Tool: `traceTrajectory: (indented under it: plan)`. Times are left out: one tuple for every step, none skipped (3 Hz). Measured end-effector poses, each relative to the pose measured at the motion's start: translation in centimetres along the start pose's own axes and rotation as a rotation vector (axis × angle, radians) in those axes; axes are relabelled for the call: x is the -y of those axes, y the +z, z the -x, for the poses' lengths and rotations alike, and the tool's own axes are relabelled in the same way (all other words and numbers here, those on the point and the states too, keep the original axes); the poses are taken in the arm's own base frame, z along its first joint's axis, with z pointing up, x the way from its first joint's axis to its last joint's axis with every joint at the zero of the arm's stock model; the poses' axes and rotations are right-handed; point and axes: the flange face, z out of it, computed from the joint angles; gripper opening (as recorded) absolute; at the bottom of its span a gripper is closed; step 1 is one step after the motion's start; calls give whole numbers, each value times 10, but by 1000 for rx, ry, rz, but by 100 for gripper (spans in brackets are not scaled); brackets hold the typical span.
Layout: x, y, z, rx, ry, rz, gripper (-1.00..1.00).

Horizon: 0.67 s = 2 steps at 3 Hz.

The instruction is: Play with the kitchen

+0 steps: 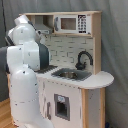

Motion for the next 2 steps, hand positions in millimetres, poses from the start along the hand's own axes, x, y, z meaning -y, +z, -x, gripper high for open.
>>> traceTrajectory:
  plan:
    - [22, -22, -10, -17, -29, 66, 100]
    - [49, -47, -21, -34, -68, 134, 100]
